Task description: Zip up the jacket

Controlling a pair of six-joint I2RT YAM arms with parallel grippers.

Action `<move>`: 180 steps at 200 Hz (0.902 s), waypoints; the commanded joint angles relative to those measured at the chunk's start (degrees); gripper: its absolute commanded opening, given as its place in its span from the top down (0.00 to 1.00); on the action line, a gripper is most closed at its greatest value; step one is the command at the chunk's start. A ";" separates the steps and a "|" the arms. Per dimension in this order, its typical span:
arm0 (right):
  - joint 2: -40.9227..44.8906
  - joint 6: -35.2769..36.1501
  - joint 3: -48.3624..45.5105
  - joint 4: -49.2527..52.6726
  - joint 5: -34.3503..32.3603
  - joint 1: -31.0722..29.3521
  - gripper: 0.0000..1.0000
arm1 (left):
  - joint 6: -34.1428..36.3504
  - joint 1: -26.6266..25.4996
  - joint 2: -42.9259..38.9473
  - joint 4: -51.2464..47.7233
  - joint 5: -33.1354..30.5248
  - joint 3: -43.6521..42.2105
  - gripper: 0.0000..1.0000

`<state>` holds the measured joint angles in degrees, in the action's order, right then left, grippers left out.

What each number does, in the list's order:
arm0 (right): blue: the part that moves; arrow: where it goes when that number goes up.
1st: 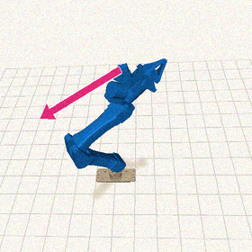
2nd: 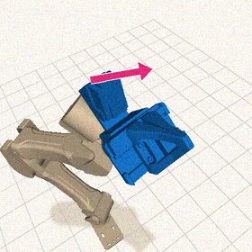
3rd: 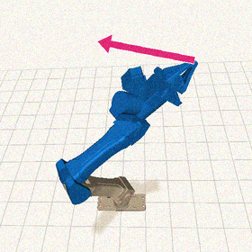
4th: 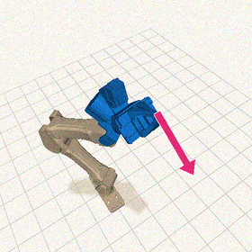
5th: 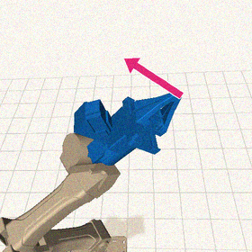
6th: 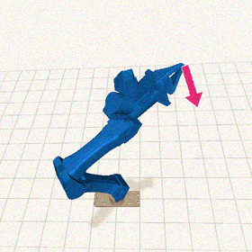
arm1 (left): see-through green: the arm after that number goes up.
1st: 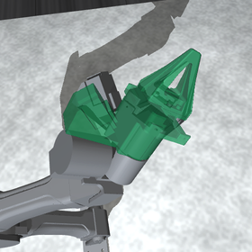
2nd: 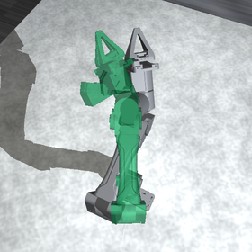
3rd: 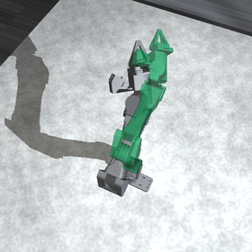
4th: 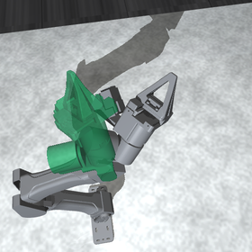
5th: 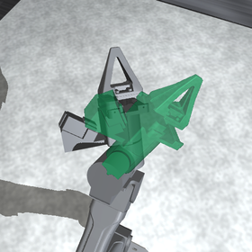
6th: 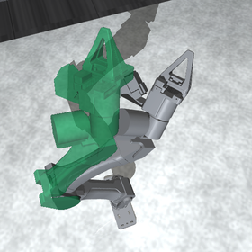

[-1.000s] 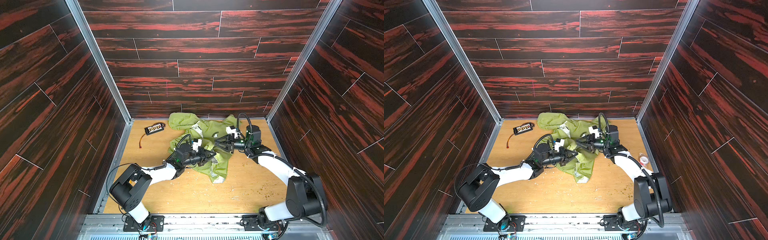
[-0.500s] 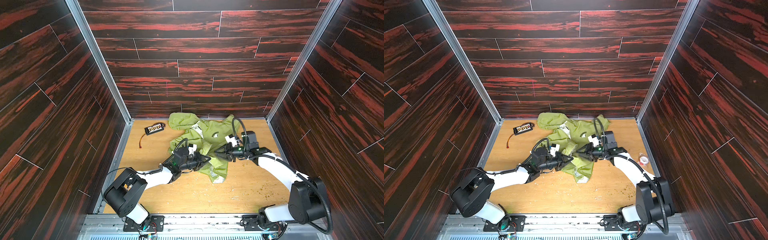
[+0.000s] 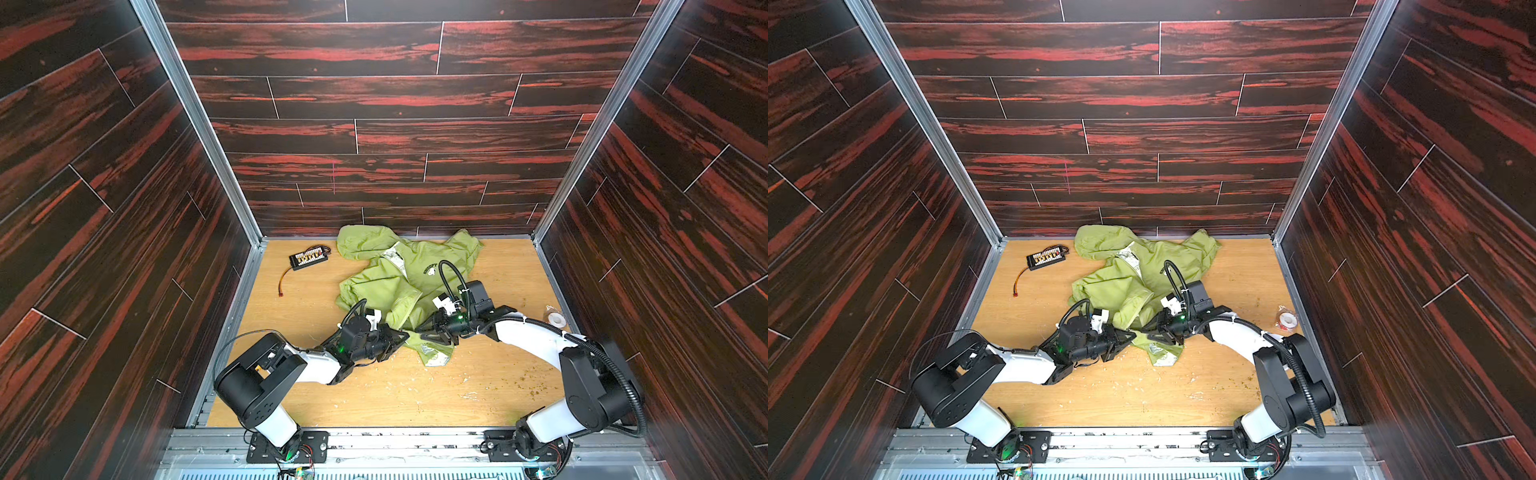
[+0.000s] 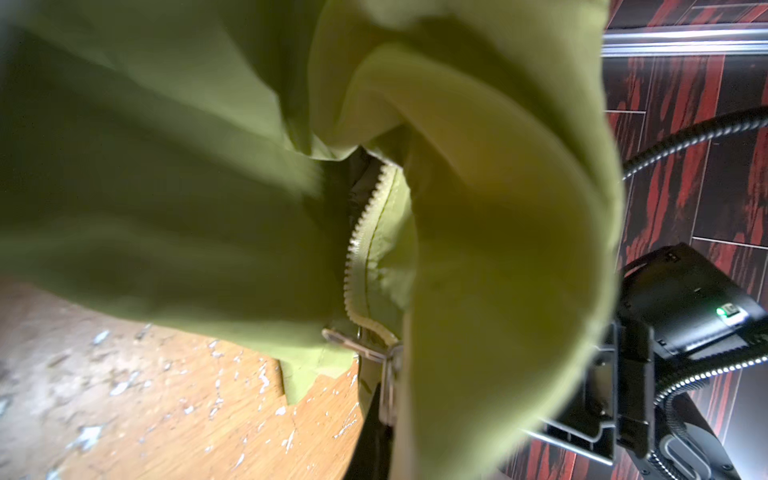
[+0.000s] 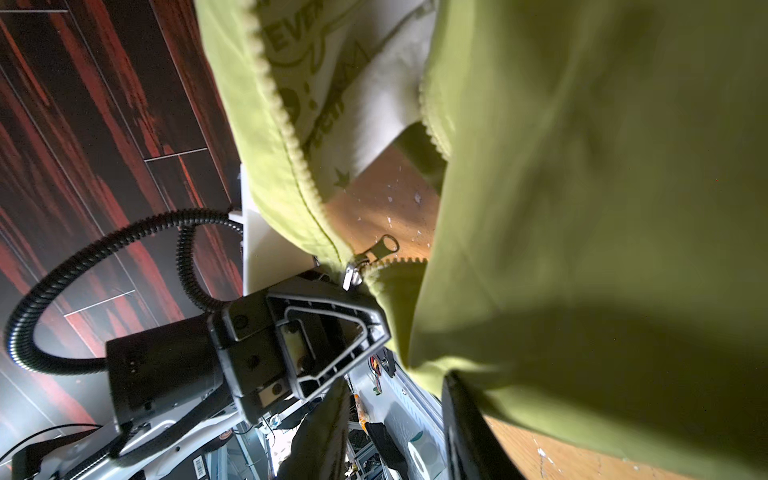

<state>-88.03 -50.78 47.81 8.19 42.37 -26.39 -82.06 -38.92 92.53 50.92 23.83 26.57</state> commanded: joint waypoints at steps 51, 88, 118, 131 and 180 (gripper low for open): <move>-0.13 -1.33 0.87 -1.54 0.78 -0.24 0.61 | 3.40 -0.52 0.43 4.07 -4.97 0.15 0.75; 0.18 -2.25 1.41 -1.98 1.23 -0.24 0.61 | 3.48 -0.55 -0.45 5.56 -7.75 -1.35 0.71; 0.62 -3.02 1.66 -2.52 1.60 -0.19 0.60 | 5.89 -0.54 -3.65 1.16 -9.97 -1.85 0.68; 0.84 -3.08 1.71 -2.47 1.59 -0.22 0.61 | 6.62 -0.55 -4.19 -0.38 -10.04 -1.44 0.68; 1.76 -3.44 2.10 -2.21 1.72 -0.24 0.61 | 6.40 -0.49 -2.15 0.82 -10.31 0.13 0.68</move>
<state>-87.94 -53.82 48.49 5.93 43.29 -26.39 -76.47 -39.29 90.17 50.81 14.24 25.19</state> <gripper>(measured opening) 0.394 0.325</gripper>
